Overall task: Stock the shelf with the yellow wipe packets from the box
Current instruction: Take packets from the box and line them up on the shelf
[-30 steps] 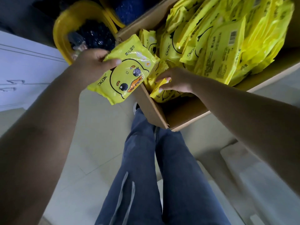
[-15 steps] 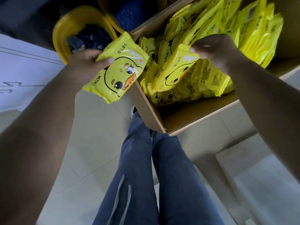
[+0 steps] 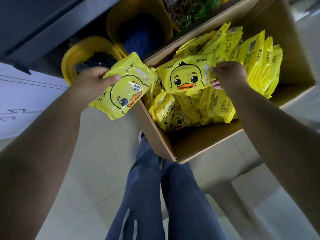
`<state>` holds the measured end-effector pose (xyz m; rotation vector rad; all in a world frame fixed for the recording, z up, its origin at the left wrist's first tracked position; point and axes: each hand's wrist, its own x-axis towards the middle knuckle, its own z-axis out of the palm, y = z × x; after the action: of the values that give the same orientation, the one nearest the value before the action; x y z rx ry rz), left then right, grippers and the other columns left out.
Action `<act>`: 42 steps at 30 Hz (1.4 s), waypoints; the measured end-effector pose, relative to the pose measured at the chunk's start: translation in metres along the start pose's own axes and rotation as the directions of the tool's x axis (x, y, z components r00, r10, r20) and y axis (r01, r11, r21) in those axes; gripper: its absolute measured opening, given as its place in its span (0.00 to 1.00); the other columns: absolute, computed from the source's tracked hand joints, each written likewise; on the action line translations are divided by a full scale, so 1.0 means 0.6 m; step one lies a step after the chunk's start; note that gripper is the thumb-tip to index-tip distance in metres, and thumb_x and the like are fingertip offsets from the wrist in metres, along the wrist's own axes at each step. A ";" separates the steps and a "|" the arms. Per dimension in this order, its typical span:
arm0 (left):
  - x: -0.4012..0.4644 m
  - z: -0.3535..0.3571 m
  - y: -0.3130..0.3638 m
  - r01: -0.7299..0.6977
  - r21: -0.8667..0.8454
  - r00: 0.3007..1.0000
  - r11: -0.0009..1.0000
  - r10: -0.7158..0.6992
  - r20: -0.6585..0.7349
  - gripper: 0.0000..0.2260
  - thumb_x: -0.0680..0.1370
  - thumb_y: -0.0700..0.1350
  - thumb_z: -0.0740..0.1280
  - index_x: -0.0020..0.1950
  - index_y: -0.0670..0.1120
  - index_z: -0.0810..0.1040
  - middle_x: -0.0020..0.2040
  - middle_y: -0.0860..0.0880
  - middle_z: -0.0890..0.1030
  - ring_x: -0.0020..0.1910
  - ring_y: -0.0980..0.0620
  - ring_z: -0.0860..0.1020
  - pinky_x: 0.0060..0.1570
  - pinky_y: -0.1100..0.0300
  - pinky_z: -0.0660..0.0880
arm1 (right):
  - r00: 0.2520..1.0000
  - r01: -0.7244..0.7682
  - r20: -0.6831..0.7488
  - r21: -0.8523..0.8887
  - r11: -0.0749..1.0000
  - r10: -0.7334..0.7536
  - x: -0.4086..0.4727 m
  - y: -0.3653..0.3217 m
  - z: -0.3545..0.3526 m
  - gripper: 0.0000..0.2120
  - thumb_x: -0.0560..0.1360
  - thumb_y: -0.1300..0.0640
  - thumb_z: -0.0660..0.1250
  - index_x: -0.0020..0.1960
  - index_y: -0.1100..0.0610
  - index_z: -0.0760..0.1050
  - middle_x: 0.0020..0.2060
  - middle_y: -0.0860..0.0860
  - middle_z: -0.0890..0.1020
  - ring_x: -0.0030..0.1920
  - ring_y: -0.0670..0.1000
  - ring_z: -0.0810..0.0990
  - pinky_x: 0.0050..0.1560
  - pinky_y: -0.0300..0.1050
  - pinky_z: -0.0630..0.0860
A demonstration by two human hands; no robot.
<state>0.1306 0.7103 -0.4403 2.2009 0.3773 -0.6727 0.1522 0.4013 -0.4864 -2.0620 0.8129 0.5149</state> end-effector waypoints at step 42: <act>-0.334 -0.135 0.079 0.046 -0.195 0.962 0.980 -0.097 -0.256 0.10 0.69 0.48 0.74 0.35 0.46 0.75 0.33 0.49 0.75 0.32 0.52 0.73 0.33 0.64 0.70 | 0.744 0.633 0.415 -0.189 0.751 -0.523 -0.308 -0.199 -0.131 0.17 0.68 0.53 0.74 0.54 0.60 0.80 0.35 0.52 0.78 0.35 0.46 0.74 0.34 0.36 0.68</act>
<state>0.0171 0.7317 -0.2515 2.1059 0.6344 -0.3629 0.1115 0.4557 -0.2627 -2.2828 -0.1662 0.6392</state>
